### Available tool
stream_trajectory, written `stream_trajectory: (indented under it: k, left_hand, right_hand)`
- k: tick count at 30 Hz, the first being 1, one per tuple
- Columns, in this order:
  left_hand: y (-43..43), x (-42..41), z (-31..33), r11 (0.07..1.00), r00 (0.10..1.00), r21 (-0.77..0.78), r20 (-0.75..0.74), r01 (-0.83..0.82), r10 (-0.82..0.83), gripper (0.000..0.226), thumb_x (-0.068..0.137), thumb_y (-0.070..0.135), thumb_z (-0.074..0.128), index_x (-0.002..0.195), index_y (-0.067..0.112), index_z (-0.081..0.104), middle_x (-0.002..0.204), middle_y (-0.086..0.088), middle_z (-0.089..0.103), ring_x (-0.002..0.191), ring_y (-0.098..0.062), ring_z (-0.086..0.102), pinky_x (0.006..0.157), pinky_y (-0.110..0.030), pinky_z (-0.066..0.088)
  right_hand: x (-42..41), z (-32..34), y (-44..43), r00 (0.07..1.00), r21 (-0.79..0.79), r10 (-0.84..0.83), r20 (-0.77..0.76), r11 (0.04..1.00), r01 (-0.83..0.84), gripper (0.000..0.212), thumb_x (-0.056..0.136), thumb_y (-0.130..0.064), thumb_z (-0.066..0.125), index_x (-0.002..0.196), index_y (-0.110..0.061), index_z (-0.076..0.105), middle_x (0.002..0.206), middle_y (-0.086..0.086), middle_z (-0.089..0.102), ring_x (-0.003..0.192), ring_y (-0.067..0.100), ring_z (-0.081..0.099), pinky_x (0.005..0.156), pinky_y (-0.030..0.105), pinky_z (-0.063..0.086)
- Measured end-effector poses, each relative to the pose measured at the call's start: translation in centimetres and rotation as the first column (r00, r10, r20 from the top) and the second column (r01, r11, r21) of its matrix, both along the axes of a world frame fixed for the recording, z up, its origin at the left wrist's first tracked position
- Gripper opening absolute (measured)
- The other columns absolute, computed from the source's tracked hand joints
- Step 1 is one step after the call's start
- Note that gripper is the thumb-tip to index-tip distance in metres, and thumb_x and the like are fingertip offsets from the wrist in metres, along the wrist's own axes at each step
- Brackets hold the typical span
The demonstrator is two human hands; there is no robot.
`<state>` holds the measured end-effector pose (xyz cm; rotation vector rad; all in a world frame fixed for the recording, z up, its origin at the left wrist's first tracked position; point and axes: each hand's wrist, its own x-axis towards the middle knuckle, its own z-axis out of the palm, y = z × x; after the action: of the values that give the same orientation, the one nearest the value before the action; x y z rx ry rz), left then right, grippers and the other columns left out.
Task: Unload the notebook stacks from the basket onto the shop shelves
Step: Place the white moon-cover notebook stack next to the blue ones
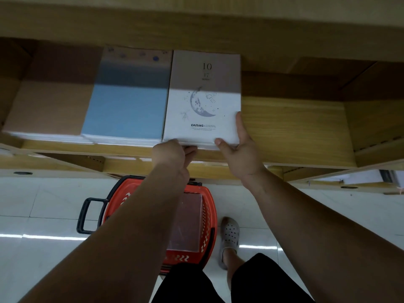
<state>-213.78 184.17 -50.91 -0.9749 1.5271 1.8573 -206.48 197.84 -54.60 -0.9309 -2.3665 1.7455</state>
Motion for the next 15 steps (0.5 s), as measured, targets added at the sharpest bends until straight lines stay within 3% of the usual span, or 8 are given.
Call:
stream_trajectory:
  k: [2, 4, 6, 8, 10, 12, 15]
  left_hand:
    - [-0.6, 0.8, 0.6, 0.999, 1.0, 0.047, -0.025, 0.017, -0.016, 0.019, 0.107, 0.01, 0.041, 0.108, -0.002, 0.056, 0.097, -0.019, 0.071, 0.097, -0.033, 0.073, 0.091, -0.046, 0.059]
    - [-2.3, 2.0, 0.5, 0.991, 0.988, -0.004, -0.067, 0.137, -0.137, 0.016, 0.106, 0.006, 0.043, 0.103, 0.003, 0.058, 0.104, -0.013, 0.07, 0.1, -0.031, 0.073, 0.092, -0.044, 0.058]
    - [-4.6, 3.7, -0.4, 0.952, 0.944, -0.096, -0.136, 0.29, -0.302, 0.025, 0.104, -0.001, 0.043, 0.126, 0.005, 0.056, 0.117, -0.007, 0.066, 0.109, -0.029, 0.069, 0.097, -0.044, 0.056]
    - [-7.6, 5.7, -1.9, 0.926, 0.923, -0.208, -0.162, 0.315, -0.35, 0.035, 0.103, 0.005, 0.05, 0.137, 0.014, 0.053, 0.119, -0.004, 0.068, 0.107, -0.026, 0.07, 0.094, -0.042, 0.057]
    - [-11.3, 7.6, -4.3, 0.892, 0.919, -0.336, -0.145, 0.302, -0.366, 0.032, 0.101, 0.011, 0.053, 0.129, 0.025, 0.058, 0.102, 0.002, 0.072, 0.097, -0.02, 0.072, 0.091, -0.041, 0.058]
    - [-14.8, 8.9, -7.6, 0.841, 0.908, -0.422, -0.09, 0.338, -0.41, 0.031, 0.099, 0.012, 0.055, 0.127, 0.021, 0.062, 0.094, 0.002, 0.073, 0.091, -0.019, 0.072, 0.091, -0.045, 0.058]
    - [-19.8, 10.0, -12.7, 0.754, 0.864, -0.488, 0.002, 0.44, -0.503, 0.038, 0.098, 0.021, 0.059, 0.136, 0.024, 0.058, 0.114, -0.004, 0.071, 0.096, -0.018, 0.07, 0.087, -0.041, 0.059]
  right_hand:
    - [0.1, -0.1, 0.0, 1.0, 0.013, 0.026, -0.009, 1.0, -0.026, 0.085, 0.098, -0.029, 0.067, 0.163, -0.032, 0.013, 0.166, -0.003, 0.032, 0.148, 0.017, 0.035, 0.12, 0.035, 0.036]
    - [0.6, -0.3, -0.1, 0.999, 0.004, 0.011, -0.051, 1.0, -0.011, 0.081, 0.099, -0.032, 0.065, 0.163, -0.029, 0.015, 0.164, -0.002, 0.035, 0.146, 0.016, 0.039, 0.119, 0.034, 0.038]
    - [1.7, -0.9, -0.4, 0.993, 0.023, -0.04, -0.111, 0.999, 0.043, 0.074, 0.098, -0.039, 0.064, 0.16, -0.029, 0.026, 0.156, -0.001, 0.044, 0.14, 0.015, 0.048, 0.114, 0.04, 0.045]
    - [3.9, -1.7, -1.8, 0.985, 0.119, -0.13, -0.112, 0.983, 0.143, 0.071, 0.097, -0.044, 0.063, 0.158, -0.028, 0.03, 0.157, 0.001, 0.041, 0.141, 0.018, 0.046, 0.114, 0.043, 0.043]
    - [6.8, -2.9, -4.0, 0.974, 0.224, -0.215, -0.072, 0.948, 0.225, 0.073, 0.098, -0.039, 0.064, 0.159, -0.026, 0.027, 0.161, 0.005, 0.029, 0.146, 0.021, 0.036, 0.115, 0.037, 0.035]
    - [9.3, -4.9, -6.9, 0.977, 0.314, -0.21, -0.044, 0.925, 0.213, 0.074, 0.097, -0.037, 0.066, 0.159, -0.024, 0.027, 0.162, 0.011, 0.022, 0.149, 0.027, 0.03, 0.114, 0.037, 0.033]
    - [12.0, -9.1, -12.0, 0.973, 0.289, -0.212, 0.086, 0.94, 0.179, 0.073, 0.095, -0.039, 0.065, 0.158, -0.03, 0.029, 0.163, 0.002, 0.019, 0.149, 0.025, 0.03, 0.117, 0.044, 0.036]
